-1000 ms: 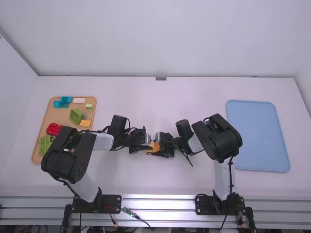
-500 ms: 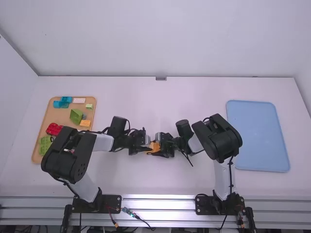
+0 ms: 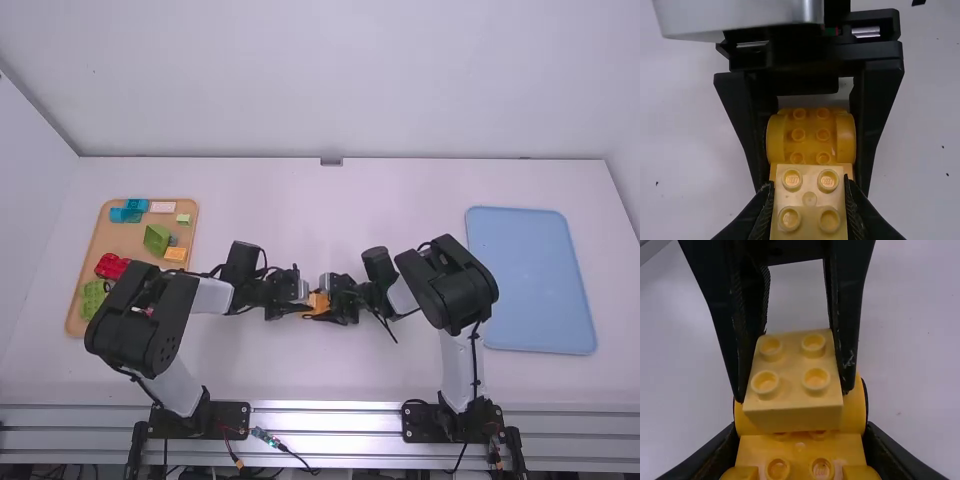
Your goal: Assemble lego blocks to make yellow taxi
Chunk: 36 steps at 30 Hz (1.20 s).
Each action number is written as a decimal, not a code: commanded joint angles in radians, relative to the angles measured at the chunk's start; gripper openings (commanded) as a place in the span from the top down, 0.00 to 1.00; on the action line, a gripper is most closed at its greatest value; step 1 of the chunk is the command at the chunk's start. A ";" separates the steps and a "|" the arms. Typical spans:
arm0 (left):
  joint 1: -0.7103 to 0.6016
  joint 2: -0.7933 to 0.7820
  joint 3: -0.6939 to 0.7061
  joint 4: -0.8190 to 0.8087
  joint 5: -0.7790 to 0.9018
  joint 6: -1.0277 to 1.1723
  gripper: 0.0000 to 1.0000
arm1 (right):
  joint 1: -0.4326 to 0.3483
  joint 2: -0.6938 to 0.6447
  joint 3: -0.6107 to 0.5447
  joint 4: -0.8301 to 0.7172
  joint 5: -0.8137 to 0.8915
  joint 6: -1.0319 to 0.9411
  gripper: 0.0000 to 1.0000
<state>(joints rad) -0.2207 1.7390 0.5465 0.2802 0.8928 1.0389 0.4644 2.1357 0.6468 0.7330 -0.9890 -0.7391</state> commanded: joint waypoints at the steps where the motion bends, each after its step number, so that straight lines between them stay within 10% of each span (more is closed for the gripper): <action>1: -0.006 0.000 -0.014 -0.001 0.015 -0.003 0.67 | 0.000 0.021 0.009 -0.004 -0.013 0.006 0.51; 5: -0.006 0.000 -0.012 0.001 0.015 -0.003 0.35 | 0.000 0.021 0.010 -0.004 -0.013 0.006 0.51; 15: 0.040 -0.011 0.026 0.001 0.118 -0.051 0.26 | 0.000 0.021 0.009 -0.006 -0.009 0.006 0.50; 20: 0.059 -0.037 0.028 0.001 0.146 -0.081 0.41 | 0.000 0.021 0.009 -0.007 -0.009 0.006 0.50; 23: 0.058 -0.055 0.027 -0.010 0.134 -0.081 0.95 | 0.000 0.021 0.010 -0.007 -0.009 0.006 0.50; 36: 0.050 -0.035 0.020 -0.079 0.011 -0.029 0.98 | 0.000 0.021 0.009 -0.007 -0.009 0.006 0.50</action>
<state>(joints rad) -0.1684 1.6978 0.5648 0.2066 0.9218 0.9916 0.4644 2.1372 0.6479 0.7330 -0.9920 -0.7403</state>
